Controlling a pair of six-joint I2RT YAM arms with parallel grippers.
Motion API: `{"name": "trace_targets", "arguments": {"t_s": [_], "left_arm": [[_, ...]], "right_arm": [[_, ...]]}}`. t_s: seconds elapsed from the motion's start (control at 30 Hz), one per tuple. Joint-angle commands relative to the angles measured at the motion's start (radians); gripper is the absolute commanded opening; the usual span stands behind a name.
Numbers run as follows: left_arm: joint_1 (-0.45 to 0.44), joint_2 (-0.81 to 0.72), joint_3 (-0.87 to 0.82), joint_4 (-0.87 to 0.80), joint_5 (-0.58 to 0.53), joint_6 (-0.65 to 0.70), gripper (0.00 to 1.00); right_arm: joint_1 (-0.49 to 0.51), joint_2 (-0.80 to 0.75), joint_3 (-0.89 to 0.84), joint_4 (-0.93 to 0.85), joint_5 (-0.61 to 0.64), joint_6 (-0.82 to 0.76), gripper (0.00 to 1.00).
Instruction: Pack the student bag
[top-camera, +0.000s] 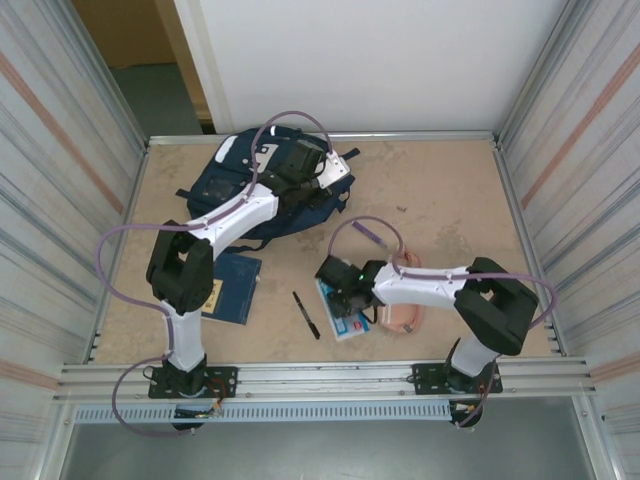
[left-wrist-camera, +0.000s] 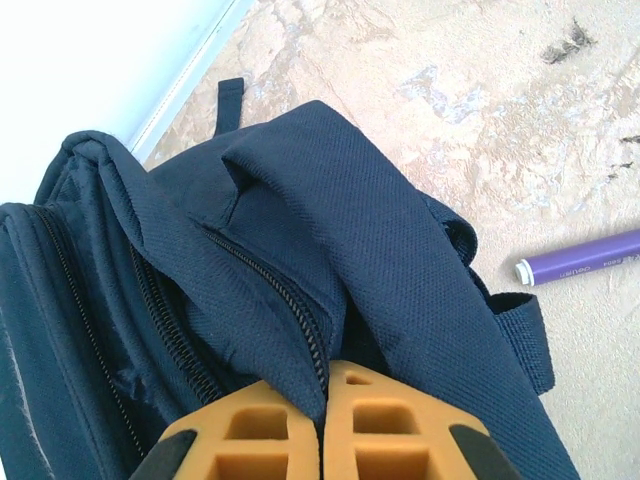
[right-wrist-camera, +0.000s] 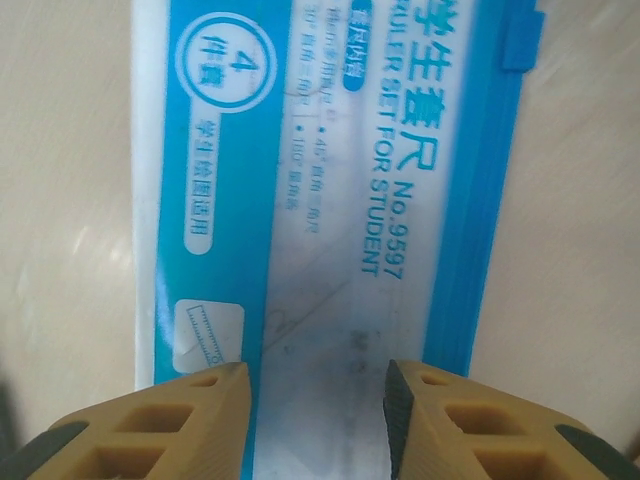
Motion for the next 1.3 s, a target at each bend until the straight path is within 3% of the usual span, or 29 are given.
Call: {"name": "trace_targets", "arguments": {"t_s": [0.0,0.13,0.3,0.4,0.53,0.73,0.87,1.1,1.27], "left_arm": [[-0.012,-0.014,0.014,0.115,0.002,-0.014,0.00],[-0.007,-0.049,-0.048,0.158,0.062,0.024,0.00],[0.013,-0.117,-0.150,0.229,0.187,0.036,0.00],[0.019,-0.140,-0.183,0.233,0.216,0.015,0.00],[0.025,-0.159,-0.225,0.229,0.286,-0.003,0.00],[0.021,-0.158,-0.251,0.240,0.327,-0.010,0.00],[0.019,-0.137,-0.232,0.239,0.342,0.002,0.00],[0.013,-0.110,-0.188,0.209,0.349,0.022,0.00],[0.011,-0.097,-0.183,0.211,0.355,0.025,0.00]], "right_arm": [[0.035,-0.056,-0.006,-0.146,-0.001,0.106,0.43],[-0.054,-0.145,0.057,-0.215,0.028,0.080,0.53],[-0.324,-0.219,0.114,-0.144,-0.116,-0.104,0.61],[-0.487,-0.184,0.153,-0.084,-0.142,-0.244,0.64],[-0.648,-0.021,0.252,-0.021,-0.197,-0.386,0.65],[-0.690,0.239,0.427,-0.066,-0.217,-0.565,0.66],[-0.704,0.351,0.513,-0.117,-0.243,-0.603,0.64],[-0.729,0.398,0.511,-0.129,-0.280,-0.599,0.55],[-0.731,0.402,0.504,-0.150,-0.194,-0.567,0.45]]}}
